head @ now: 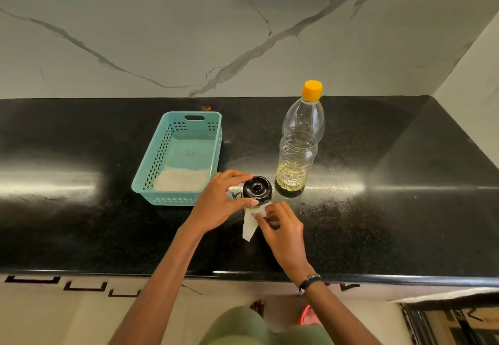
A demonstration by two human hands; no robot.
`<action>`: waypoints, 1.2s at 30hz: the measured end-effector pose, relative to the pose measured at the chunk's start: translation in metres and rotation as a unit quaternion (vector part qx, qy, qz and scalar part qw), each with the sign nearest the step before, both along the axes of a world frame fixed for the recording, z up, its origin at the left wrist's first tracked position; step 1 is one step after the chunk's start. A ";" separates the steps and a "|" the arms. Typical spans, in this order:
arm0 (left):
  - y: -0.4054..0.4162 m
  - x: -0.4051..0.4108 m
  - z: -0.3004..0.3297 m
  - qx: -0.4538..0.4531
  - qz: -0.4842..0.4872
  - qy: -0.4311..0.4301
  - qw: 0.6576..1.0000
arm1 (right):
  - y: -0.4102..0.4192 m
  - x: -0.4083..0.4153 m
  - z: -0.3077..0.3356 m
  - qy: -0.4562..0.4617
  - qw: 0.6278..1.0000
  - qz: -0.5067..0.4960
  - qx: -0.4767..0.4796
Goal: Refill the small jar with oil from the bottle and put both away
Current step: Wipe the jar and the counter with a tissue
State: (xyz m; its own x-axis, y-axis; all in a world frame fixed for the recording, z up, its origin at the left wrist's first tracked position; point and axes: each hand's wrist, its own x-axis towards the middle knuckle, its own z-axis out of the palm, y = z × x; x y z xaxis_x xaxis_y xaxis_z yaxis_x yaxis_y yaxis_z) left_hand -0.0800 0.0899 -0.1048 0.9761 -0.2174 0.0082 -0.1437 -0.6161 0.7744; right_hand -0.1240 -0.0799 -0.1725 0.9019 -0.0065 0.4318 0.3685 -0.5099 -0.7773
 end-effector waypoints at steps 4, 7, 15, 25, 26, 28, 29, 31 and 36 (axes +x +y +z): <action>0.002 0.002 -0.001 0.008 -0.003 -0.016 1.000 | 0.007 0.003 -0.011 -0.035 0.997 0.007 -0.074; 0.004 0.005 0.000 0.038 -0.010 -0.035 0.999 | 0.003 0.002 -0.017 -0.003 0.995 0.022 -0.095; 0.002 0.012 -0.003 0.031 -0.018 -0.044 0.998 | -0.027 0.012 0.006 0.136 0.989 0.014 0.058; -0.027 0.002 -0.037 -0.060 0.018 0.044 0.997 | -0.030 0.024 0.002 0.197 0.976 0.081 0.046; -0.032 0.001 -0.039 -0.065 0.026 0.034 0.997 | -0.031 0.022 -0.001 0.199 0.974 0.103 0.027; -0.037 0.002 -0.041 -0.076 0.055 0.010 0.996 | -0.029 0.021 -0.004 0.193 0.974 0.119 -0.013; -0.038 0.003 -0.042 -0.078 0.067 -0.001 0.995 | -0.026 0.022 -0.005 0.188 0.975 0.114 -0.011; -0.040 0.004 -0.046 -0.083 0.082 -0.022 0.993 | -0.018 0.024 -0.005 0.173 0.981 0.087 0.014; -0.035 0.006 -0.050 -0.084 0.094 -0.059 0.990 | 0.002 0.026 -0.005 0.132 0.989 0.036 0.050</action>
State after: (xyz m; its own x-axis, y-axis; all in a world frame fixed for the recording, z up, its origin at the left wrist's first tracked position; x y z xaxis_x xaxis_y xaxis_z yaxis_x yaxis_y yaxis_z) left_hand -0.0737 0.0550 -0.1551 0.9892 -0.0181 0.1452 -0.1344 -0.5047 0.8527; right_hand -0.0977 -0.0781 -0.1777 0.9831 0.0310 0.1807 0.1776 -0.4054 -0.8967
